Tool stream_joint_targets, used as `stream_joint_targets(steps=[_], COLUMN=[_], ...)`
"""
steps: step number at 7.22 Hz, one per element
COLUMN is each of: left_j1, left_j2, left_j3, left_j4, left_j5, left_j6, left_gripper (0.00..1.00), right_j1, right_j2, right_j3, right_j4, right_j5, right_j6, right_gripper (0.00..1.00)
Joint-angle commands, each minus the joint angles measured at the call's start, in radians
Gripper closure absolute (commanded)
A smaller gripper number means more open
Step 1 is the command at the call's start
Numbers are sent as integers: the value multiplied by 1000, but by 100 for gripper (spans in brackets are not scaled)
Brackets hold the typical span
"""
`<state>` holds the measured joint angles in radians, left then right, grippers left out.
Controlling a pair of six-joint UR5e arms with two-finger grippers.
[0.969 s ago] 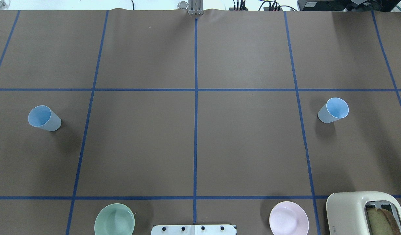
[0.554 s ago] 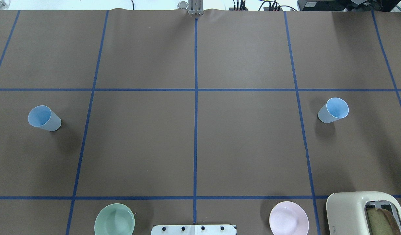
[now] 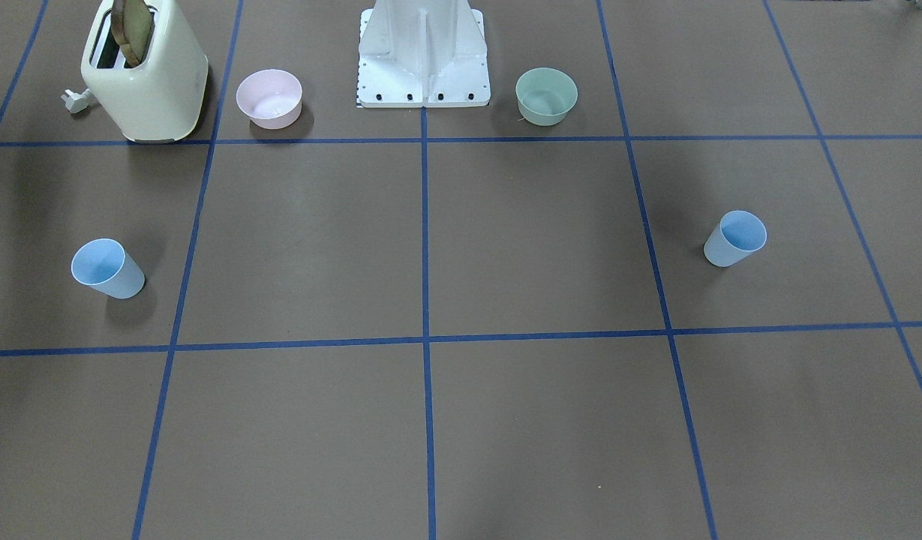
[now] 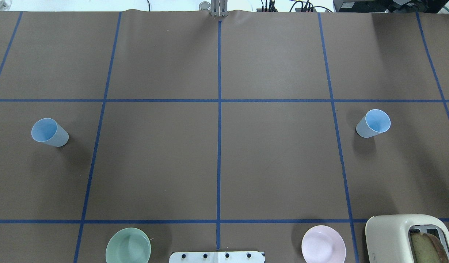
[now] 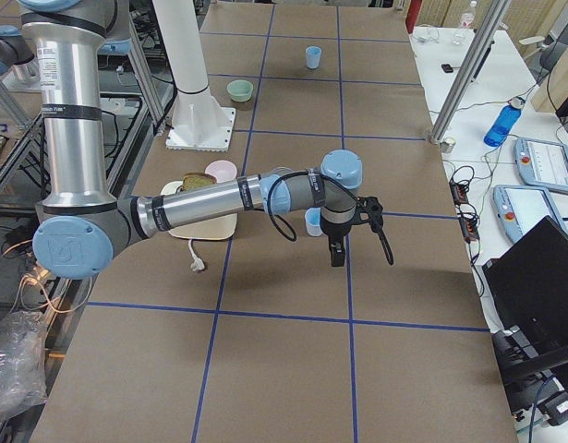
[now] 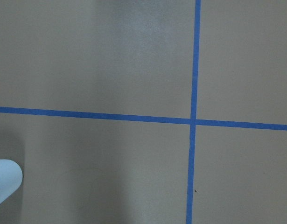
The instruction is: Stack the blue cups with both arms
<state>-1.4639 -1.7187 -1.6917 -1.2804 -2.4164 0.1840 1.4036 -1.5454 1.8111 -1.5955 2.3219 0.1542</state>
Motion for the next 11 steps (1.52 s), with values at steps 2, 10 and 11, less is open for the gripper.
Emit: stream_joint_targets(steps=[2,10,11], left_j1=[76,339,344], left_j2=[7,114,114], left_j3=[-42,-57,-57], left_j4=[-86,-487,-487], left_j5=[-13,40,43], left_j6=[-153,-589,-590], left_gripper=[2,3,6], right_j1=[-102,-238,-238], right_j2=[-1,14,15], right_j3=[14,14,16], right_j4=[55,86,86], right_j5=[14,5,5], right_j6=[4,91,91], right_gripper=[1,9,9])
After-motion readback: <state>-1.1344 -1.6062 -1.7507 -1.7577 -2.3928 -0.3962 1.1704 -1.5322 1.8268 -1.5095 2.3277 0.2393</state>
